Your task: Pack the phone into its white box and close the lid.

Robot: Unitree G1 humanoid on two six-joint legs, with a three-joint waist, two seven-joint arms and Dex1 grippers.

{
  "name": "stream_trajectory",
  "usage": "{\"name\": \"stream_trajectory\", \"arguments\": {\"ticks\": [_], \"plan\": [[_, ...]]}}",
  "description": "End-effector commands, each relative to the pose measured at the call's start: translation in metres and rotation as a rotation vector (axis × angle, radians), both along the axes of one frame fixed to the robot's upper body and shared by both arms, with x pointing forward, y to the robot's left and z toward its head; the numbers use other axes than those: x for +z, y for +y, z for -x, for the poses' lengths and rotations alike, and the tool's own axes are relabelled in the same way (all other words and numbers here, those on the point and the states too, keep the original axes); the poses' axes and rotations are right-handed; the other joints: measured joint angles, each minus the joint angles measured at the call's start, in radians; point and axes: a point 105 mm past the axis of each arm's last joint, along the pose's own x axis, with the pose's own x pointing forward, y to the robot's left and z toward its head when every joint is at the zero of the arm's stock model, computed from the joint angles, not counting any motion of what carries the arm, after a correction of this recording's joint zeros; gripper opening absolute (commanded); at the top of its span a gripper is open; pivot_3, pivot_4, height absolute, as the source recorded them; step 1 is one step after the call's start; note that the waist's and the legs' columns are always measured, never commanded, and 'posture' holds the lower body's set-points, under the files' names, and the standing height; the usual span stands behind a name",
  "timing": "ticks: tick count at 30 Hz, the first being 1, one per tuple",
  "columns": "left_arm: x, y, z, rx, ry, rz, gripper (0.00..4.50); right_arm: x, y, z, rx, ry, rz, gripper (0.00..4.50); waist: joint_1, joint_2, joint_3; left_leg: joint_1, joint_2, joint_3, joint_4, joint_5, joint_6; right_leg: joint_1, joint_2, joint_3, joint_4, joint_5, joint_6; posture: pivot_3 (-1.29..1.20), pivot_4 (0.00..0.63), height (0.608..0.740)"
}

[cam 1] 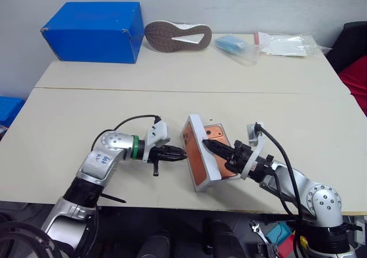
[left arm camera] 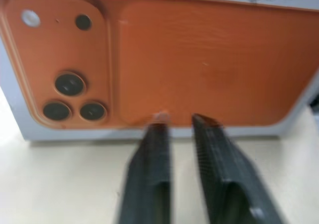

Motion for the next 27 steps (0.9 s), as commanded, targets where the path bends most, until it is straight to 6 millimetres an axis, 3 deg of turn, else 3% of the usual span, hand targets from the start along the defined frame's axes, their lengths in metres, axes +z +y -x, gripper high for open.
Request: {"name": "stream_trajectory", "arguments": {"ticks": [1, 2, 5, 10, 17, 27], "plan": [[0.006, -0.003, -0.004, -0.007, -0.043, 0.004, 0.03, -0.01, -0.001, 0.005, 0.001, -0.002, 0.071, 0.0, 0.0, 0.0, 0.0, 0.0, 0.0, 0.0, 0.0, 0.0, 0.0, 0.0, 0.0, 0.0, 0.0, 0.0, 0.0, 0.0, 0.15, 0.74], [0.006, -0.004, -0.004, -0.007, -0.043, 0.005, 0.03, -0.009, -0.001, 0.005, 0.002, -0.005, 0.068, 0.0, 0.0, 0.0, 0.0, 0.0, 0.0, 0.0, 0.0, 0.0, 0.0, 0.0, 0.0, 0.0, 0.0, 0.0, 0.0, 0.0, 0.15, 0.74], [0.005, -0.006, -0.004, -0.015, -0.045, 0.007, 0.0, -0.005, -0.003, 0.005, -0.01, -0.024, 0.062, 0.69, 0.001, 0.0, 0.0, 0.0, 0.0, 0.0, 0.0, 0.0, 0.0, 0.0, 0.0, 0.0, 0.0, 0.0, 0.0, 0.0, 0.15, 0.74], [0.004, -0.011, -0.005, -0.026, -0.047, 0.015, 0.0, 0.0, -0.011, 0.008, -0.021, -0.054, 0.096, 2.43, 0.001, 0.0, 0.0, 0.0, 0.0, 0.0, 0.0, 0.0, 0.0, 0.0, 0.0, 0.0, 0.0, 0.0, 0.0, 0.0, 0.15, 0.74], [0.003, -0.018, -0.007, -0.042, -0.049, 0.029, 0.0, 0.006, -0.035, 0.015, -0.048, -0.054, 0.117, 2.43, 0.003, 0.0, 0.0, -0.001, 0.0, 0.0, 0.0, 0.0, 0.0, 0.0, 0.0, 0.0, 0.0, 0.0, 0.0, 0.0, 0.15, 0.74], [-0.001, -0.025, -0.008, -0.07, -0.057, 0.032, 0.0, 0.032, -0.075, 0.033, -0.073, -0.156, 0.19, 2.43, 0.007, -0.001, 0.0, -0.001, 0.0, 0.0, 0.001, 0.0, 0.0, 0.001, 0.0, 0.0, -0.001, 0.001, 0.001, 0.0, 0.15, 0.74]]}}
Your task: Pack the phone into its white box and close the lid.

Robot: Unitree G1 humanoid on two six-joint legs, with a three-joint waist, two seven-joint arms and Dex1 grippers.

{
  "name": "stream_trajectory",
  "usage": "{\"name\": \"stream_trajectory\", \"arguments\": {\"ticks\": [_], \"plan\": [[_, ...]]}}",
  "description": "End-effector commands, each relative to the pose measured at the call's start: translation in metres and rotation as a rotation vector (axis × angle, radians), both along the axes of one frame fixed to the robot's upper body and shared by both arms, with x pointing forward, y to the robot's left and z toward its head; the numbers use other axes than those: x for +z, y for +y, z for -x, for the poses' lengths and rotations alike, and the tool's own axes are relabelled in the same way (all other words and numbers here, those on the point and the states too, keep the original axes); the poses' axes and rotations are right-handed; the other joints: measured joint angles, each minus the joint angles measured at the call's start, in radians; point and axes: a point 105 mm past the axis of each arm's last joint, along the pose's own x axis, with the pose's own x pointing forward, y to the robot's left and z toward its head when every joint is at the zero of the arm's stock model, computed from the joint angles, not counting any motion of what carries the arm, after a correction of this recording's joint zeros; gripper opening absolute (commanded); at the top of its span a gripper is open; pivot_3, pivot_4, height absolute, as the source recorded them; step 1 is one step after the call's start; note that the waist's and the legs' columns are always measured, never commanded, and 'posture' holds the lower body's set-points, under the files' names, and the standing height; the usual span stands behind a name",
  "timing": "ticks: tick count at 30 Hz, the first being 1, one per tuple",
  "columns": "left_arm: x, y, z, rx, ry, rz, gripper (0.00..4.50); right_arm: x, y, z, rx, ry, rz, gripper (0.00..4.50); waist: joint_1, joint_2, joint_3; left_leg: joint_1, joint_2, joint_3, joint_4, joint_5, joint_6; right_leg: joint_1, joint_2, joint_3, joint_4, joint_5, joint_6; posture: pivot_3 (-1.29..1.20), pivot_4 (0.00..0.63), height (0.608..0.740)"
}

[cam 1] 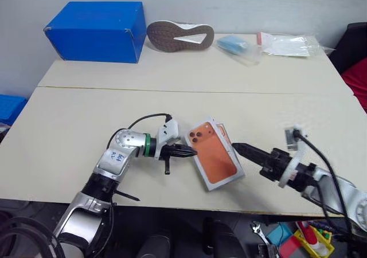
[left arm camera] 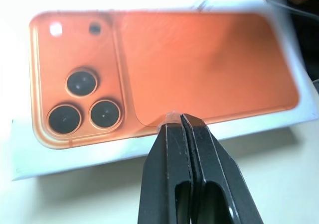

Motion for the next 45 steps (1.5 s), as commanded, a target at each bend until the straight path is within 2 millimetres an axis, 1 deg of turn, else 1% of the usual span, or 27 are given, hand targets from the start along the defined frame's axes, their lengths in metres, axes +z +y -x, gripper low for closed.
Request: {"name": "stream_trajectory", "arguments": {"ticks": [1, 5, 6, 8, 13, 16, 17, 19, 21, 25, 29, 32, 34, 37, 41, 45], "plan": [[0.002, -0.002, -0.002, -0.018, -0.028, -0.011, 0.0, 0.017, -0.006, 0.011, 0.038, -0.081, 0.024, 2.43, 0.001, 0.0, 0.0, 0.0, 0.0, 0.0, 0.0, 0.0, 0.0, 0.0, 0.0, 0.0, 0.0, 0.0, 0.0, 0.0, 0.15, 0.74], [0.004, -0.004, -0.004, -0.02, -0.038, -0.008, 0.0, 0.016, -0.006, 0.026, 0.124, -0.136, 0.132, 2.43, 0.01, 0.0, 0.0, 0.0, 0.0, 0.0, 0.0, 0.0, 0.0, 0.001, 0.0, 0.0, 0.0, 0.0, 0.001, 0.0, 0.15, 0.74], [0.007, -0.002, -0.004, -0.029, -0.042, -0.005, 0.0, 0.013, -0.002, 0.031, 0.165, -0.153, 0.181, 2.27, 0.014, 0.0, 0.0, 0.0, 0.0, 0.0, 0.0, 0.0, 0.001, 0.001, 0.0, 0.0, 0.0, 0.0, 0.001, 0.0, 0.15, 0.74], [0.013, 0.003, -0.003, -0.044, -0.045, -0.003, 0.0, 0.009, 0.003, 0.037, 0.213, -0.179, 0.238, 1.8, 0.019, 0.0, 0.0, 0.0, 0.0, 0.0, 0.0, 0.0, 0.001, 0.001, 0.0, 0.0, 0.0, 0.0, 0.001, 0.0, 0.15, 0.74], [0.029, 0.025, 0.006, -0.106, 0.006, 0.006, 0.0, -0.004, 0.017, 0.05, 0.349, -0.273, 0.396, 0.03, 0.018, 0.0, 0.0, 0.0, 0.0, 0.001, 0.0, 0.0, 0.001, 0.0, 0.001, 0.0, 0.0, 0.0, 0.001, 0.0, 0.15, 0.74], [0.031, 0.037, 0.009, -0.114, 0.04, -0.001, 0.0, -0.022, 0.019, 0.058, 0.441, -0.302, 0.529, 0.03, 0.021, 0.0, 0.0, 0.0, 0.0, 0.001, 0.0, 0.0, 0.001, 0.0, 0.001, 0.0, 0.0, 0.0, 0.001, 0.0, 0.15, 0.74], [0.028, 0.042, 0.008, -0.103, 0.047, -0.013, 0.0, -0.029, 0.019, 0.061, 0.478, -0.305, 0.573, 0.03, 0.023, -0.001, 0.0, 0.0, -0.001, 0.001, 0.0, 0.0, 0.001, 0.0, 0.0, 0.0, 0.0, 0.0, 0.001, 0.0, 0.15, 0.74], [0.024, 0.048, 0.007, -0.088, 0.049, -0.032, 0.0, -0.038, 0.019, 0.066, 0.525, -0.322, 0.62, 0.03, 0.024, -0.001, 0.0, 0.0, -0.001, 0.0, 0.001, 0.0, 0.001, 0.0, 0.0, -0.001, -0.001, 0.0, 0.001, 0.0, 0.15, 0.74], [0.013, 0.056, 0.005, -0.079, 0.04, -0.097, 0.0, -0.048, 0.016, 0.07, 0.579, -0.329, 0.689, 0.03, 0.024, -0.001, 0.0, 0.0, -0.001, 0.001, 0.001, 0.0, 0.001, 0.0, 0.0, -0.001, -0.001, 0.0, 0.001, 0.0, 0.15, 0.74], [-0.004, 0.063, 0.003, -0.102, -0.007, -0.215, 0.0, -0.059, 0.012, 0.072, 0.63, -0.352, 0.753, 0.03, 0.022, -0.001, 0.0, 0.0, -0.001, 0.001, 0.001, 0.0, 0.001, 0.0, 0.001, -0.002, -0.001, 0.001, 0.001, 0.0, 0.15, 0.74], [-0.012, 0.05, -0.014, -0.097, -0.077, -0.266, 0.0, -0.064, 0.009, 0.062, 0.616, -0.376, 0.792, 0.03, 0.023, -0.002, 0.001, 0.001, -0.001, 0.002, 0.003, 0.0, 0.001, 0.001, 0.001, -0.002, -0.002, 0.001, 0.001, 0.0, 0.15, 0.74], [-0.013, 0.039, -0.022, -0.112, -0.09, -0.256, 0.0, -0.064, 0.01, 0.054, 0.599, -0.386, 0.789, 0.03, 0.028, -0.002, 0.001, -0.001, -0.002, 0.001, 0.007, -0.001, 0.001, 0.002, 0.0, -0.002, -0.002, 0.001, 0.001, 0.0, 0.15, 0.74], [-0.012, 0.033, -0.029, -0.11, -0.112, -0.249, 0.0, -0.065, 0.011, 0.05, 0.592, -0.387, 0.786, 0.03, 0.027, -0.003, 0.001, -0.001, -0.002, 0.001, 0.008, -0.001, 0.001, 0.002, 0.0, -0.002, -0.002, 0.001, 0.001, 0.0, 0.15, 0.74], [-0.005, 0.021, -0.041, -0.088, -0.142, -0.214, 0.0, -0.066, 0.016, 0.047, 0.595, -0.399, 0.779, 0.03, 0.025, -0.003, 0.001, -0.001, -0.002, 0.001, 0.008, -0.002, 0.001, 0.001, 0.001, -0.002, -0.001, 0.001, 0.001, 0.0, 0.15, 0.74], [-0.001, 0.008, -0.048, -0.093, -0.156, -0.186, 0.0, -0.066, 0.025, 0.042, 0.575, -0.417, 0.757, 0.03, 0.024, -0.003, 0.001, -0.001, -0.002, 0.001, 0.009, -0.002, 0.001, 0.001, 0.0, -0.003, 0.0, 0.001, 0.001, 0.0, 0.15, 0.74], [0.004, -0.003, -0.053, -0.084, -0.159, -0.155, 0.0, -0.067, 0.026, 0.036, 0.534, -0.424, 0.759, 0.03, 0.023, -0.003, 0.001, -0.002, -0.002, 0.001, 0.01, -0.002, 0.001, 0.001, 0.001, -0.003, 0.001, 0.001, 0.002, 0.0, 0.15, 0.74]]}}
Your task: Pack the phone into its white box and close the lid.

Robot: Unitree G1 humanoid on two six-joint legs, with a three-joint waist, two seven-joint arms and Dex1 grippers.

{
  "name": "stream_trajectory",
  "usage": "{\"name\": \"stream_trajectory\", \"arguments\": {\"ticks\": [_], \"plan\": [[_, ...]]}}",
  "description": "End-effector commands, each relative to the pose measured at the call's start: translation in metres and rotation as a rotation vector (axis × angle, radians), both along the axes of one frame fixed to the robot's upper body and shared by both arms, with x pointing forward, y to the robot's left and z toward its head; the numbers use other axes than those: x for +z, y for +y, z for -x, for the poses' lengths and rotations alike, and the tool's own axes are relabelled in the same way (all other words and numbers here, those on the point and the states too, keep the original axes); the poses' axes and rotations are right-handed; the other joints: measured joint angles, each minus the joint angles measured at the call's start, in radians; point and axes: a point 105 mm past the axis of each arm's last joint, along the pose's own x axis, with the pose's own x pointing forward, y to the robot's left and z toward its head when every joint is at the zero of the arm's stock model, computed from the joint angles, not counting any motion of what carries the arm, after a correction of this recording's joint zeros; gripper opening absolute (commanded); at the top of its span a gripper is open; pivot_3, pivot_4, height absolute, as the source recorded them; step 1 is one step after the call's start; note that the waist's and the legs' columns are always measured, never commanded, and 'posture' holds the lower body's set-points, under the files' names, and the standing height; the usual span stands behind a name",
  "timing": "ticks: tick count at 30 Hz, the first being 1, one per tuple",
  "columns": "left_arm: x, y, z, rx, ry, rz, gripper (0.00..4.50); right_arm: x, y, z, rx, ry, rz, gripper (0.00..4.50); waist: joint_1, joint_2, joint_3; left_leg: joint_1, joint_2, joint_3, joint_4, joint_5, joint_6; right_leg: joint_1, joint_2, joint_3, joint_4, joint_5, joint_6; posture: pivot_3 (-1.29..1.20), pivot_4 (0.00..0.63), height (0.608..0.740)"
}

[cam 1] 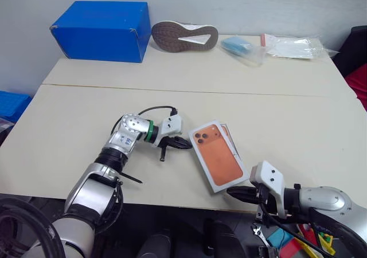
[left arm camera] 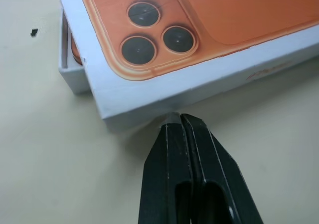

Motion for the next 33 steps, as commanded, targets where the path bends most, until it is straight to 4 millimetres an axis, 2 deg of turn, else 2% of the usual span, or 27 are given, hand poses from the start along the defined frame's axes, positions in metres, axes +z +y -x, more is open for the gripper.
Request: {"name": "stream_trajectory", "arguments": {"ticks": [1, 8, 21, 28, 33], "plan": [[0.013, -0.006, -0.007, 0.006, -0.048, 0.034, 0.0, 0.001, 0.003, -0.004, -0.023, -0.028, -0.01, 0.03, 0.0, 0.0, 0.0, 0.0, 0.0, 0.0, 0.0, 0.0, 0.0, 0.0, 0.0, 0.0, 0.0, 0.0, 0.0, 0.0, 0.15, 0.74], [0.018, -0.006, -0.014, 0.035, -0.064, 0.038, 0.0, 0.003, 0.006, -0.009, -0.053, -0.048, -0.033, 0.03, -0.002, 0.0, 0.0, 0.0, 0.0, 0.0, 0.001, 0.0, 0.0, 0.0, 0.0, 0.0, 0.0, 0.0, 0.0, 0.0, 0.15, 0.74], [0.026, -0.005, -0.016, 0.05, -0.06, 0.064, 0.0, 0.001, 0.01, -0.008, -0.055, -0.048, -0.057, 0.03, -0.002, 0.0, 0.0, 0.0, 0.0, 0.0, 0.002, 0.0, 0.0, 0.0, 0.0, 0.0, 0.002, 0.0, 0.0, 0.0, 0.15, 0.74], [0.028, 0.003, -0.006, 0.015, -0.009, 0.096, 0.0, 0.0, -0.002, -0.004, -0.069, -0.037, -0.042, 0.03, -0.003, 0.0, 0.0, 0.0, 0.0, 0.0, 0.002, -0.001, 0.001, 0.0, 0.0, 0.0, 0.002, 0.0, 0.0, 0.0, 0.15, 0.74], [0.014, -0.015, -0.009, 0.01, -0.026, 0.022, 0.0, 0.004, -0.015, -0.005, -0.101, -0.033, -0.047, 0.03, 0.0, 0.0, 0.0, 0.0, -0.001, 0.0, 0.003, -0.001, 0.001, 0.001, 0.0, 0.0, 0.002, 0.0, 0.001, 0.0, 0.15, 0.74]]}}
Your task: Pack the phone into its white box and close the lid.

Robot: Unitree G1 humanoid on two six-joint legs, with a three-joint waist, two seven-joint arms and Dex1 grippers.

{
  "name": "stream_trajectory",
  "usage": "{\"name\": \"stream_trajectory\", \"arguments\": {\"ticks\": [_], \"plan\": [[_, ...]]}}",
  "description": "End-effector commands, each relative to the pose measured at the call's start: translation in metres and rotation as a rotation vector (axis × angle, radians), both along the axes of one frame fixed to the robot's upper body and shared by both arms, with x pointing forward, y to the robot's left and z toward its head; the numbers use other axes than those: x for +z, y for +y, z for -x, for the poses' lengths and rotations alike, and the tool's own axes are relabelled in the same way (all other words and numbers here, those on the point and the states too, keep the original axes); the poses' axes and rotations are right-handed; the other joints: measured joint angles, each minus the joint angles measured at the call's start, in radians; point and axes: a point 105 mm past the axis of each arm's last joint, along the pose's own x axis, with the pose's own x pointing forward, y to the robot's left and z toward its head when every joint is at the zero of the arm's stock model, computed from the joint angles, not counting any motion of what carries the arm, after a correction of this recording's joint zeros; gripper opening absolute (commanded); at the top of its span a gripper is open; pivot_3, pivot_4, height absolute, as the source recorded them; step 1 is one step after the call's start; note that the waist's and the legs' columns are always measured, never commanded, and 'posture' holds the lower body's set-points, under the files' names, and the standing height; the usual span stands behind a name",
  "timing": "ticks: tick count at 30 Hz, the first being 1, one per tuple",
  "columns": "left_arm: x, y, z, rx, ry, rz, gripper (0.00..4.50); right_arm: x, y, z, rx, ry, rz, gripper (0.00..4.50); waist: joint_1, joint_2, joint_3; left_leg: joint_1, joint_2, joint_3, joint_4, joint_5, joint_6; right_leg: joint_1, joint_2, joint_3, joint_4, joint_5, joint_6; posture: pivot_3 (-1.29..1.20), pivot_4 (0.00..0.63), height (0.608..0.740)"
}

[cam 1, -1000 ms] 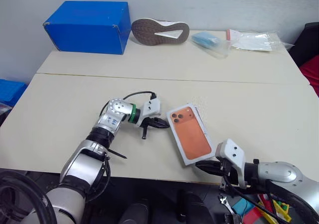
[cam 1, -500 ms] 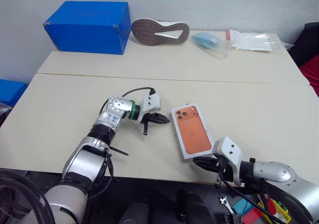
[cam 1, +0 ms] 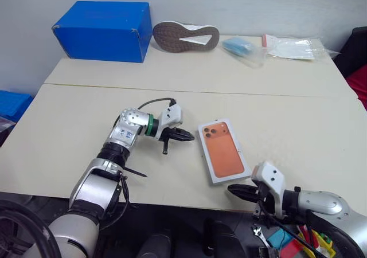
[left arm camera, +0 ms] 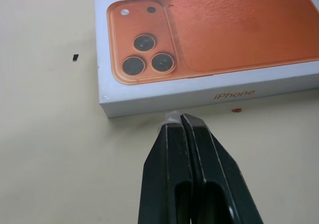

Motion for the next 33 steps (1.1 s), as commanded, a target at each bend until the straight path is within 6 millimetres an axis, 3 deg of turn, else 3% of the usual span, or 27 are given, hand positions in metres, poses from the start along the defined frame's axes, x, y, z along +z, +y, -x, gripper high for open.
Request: {"name": "stream_trajectory", "arguments": {"ticks": [1, 8, 15, 20, 24, 28, 33], "plan": [[-0.002, -0.013, -0.002, -0.02, -0.032, -0.047, 0.0, 0.009, -0.002, 0.0, 0.011, -0.03, -0.011, 0.03, 0.0, 0.0, 0.0, 0.0, 0.0, 0.0, 0.0, 0.0, 0.0, 0.0, 0.0, 0.0, 0.0, 0.0, 0.0, 0.0, 0.15, 0.74], [0.006, -0.029, -0.006, -0.046, -0.045, -0.028, 0.0, 0.011, -0.012, -0.01, -0.041, -0.053, 0.01, 0.03, -0.001, 0.0, 0.0, 0.0, 0.0, 0.001, 0.0, 0.0, 0.0, -0.001, 0.0, 0.0, 0.0, 0.0, 0.0, 0.0, 0.15, 0.74], [0.008, -0.031, -0.005, -0.061, -0.037, -0.009, 0.0, 0.014, -0.023, -0.008, -0.058, -0.047, 0.023, 0.03, -0.001, 0.0, 0.0, 0.0, 0.0, 0.001, 0.0, 0.0, 0.0, 0.0, 0.0, 0.0, 0.0, 0.0, 0.001, 0.0, 0.15, 0.74], [0.015, -0.02, -0.004, -0.063, -0.026, 0.013, 0.0, 0.041, -0.019, 0.001, -0.007, -0.05, -0.086, 0.03, -0.001, 0.0, 0.0, 0.0, 0.0, 0.001, 0.0, 0.0, 0.0, 0.0, 0.0, 0.0, 0.0, 0.001, 0.001, 0.0, 0.15, 0.74], [0.026, -0.012, 0.002, -0.098, 0.017, 0.054, 0.0, 0.06, -0.019, -0.014, -0.072, -0.109, -0.178, 0.03, -0.007, 0.0, 0.0, 0.0, 0.001, 0.001, 0.0, 0.0, 0.0, -0.001, 0.0, 0.0, 0.0, 0.001, 0.001, 0.0, 0.15, 0.74], [0.029, -0.015, 0.009, -0.127, 0.051, 0.078, 0.0, 0.045, -0.024, -0.031, -0.159, -0.118, -0.119, 0.03, -0.004, 0.0, 0.0, 0.0, 0.001, 0.001, 0.0, 0.0, 0.0, 0.0, 0.0, 0.002, 0.001, 0.001, 0.001, 0.0, 0.15, 0.74], [0.025, -0.022, 0.012, -0.129, 0.042, 0.073, 0.0, 0.014, -0.026, -0.039, -0.201, -0.073, -0.032, 0.03, -0.001, 0.0, 0.0, -0.001, 0.0, 0.001, 0.0, -0.001, 0.001, -0.001, 0.0, 0.001, 0.001, 0.001, 0.001, 0.0, 0.15, 0.74]]}}
